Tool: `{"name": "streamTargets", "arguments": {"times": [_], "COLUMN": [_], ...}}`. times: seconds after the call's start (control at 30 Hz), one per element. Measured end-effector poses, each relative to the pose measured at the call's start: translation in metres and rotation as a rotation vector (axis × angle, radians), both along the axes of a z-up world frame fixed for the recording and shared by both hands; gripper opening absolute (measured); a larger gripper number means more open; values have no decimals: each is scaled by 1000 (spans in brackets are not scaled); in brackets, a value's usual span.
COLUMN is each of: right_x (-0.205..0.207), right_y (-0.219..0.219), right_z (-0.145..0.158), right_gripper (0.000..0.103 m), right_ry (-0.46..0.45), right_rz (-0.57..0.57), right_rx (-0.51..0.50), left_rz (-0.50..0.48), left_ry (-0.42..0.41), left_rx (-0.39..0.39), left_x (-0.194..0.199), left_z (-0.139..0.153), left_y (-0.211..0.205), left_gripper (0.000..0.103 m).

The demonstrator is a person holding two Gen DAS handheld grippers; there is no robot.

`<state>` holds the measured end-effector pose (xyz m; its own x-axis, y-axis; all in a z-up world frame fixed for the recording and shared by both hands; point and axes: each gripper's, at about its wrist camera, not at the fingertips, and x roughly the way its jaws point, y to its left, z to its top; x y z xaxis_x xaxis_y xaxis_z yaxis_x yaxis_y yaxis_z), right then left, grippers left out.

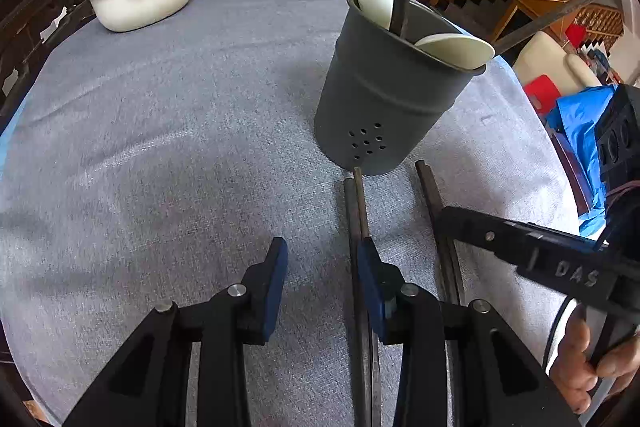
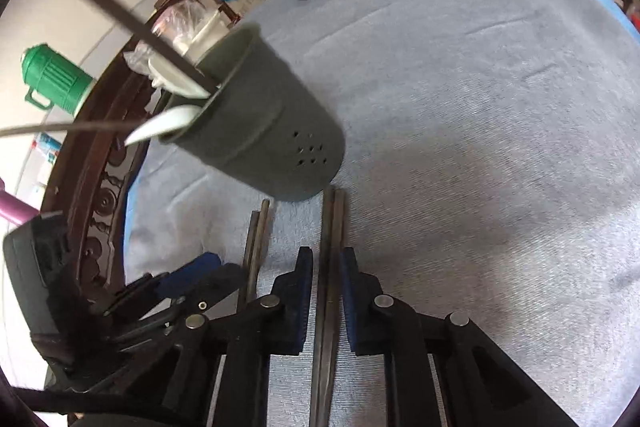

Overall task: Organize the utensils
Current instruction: 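Move both tools down toward the remaining chopsticks beside the holder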

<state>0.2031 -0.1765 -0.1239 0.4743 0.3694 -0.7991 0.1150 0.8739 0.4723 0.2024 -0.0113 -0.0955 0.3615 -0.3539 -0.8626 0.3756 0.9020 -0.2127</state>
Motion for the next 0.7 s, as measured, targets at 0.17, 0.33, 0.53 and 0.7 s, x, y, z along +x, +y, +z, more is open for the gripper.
{"name": "streamTargets", "arguments": {"times": [0.17,0.33,0.53,0.7], "right_x": [1,-3,-3,-1], "right_y": [4,-9,-4,3], "right_z": [2,1,8,-2], "right_gripper": [16,16,16,13], "right_ry": [0,6,-25,5], "right_rz": [0,-30,1,17], "right_rx": [-60,-40,-2,-65], "left_rz": [13,24,-22,-19], "left_ry": [-6,3,-16,10], "left_rx": [17,-10,6,18], "left_x": [1,1,2,8], "left_z": [1,5,11,4], "left_y": [1,4,-9,-14], "left_gripper": [38,38,38,38]}}
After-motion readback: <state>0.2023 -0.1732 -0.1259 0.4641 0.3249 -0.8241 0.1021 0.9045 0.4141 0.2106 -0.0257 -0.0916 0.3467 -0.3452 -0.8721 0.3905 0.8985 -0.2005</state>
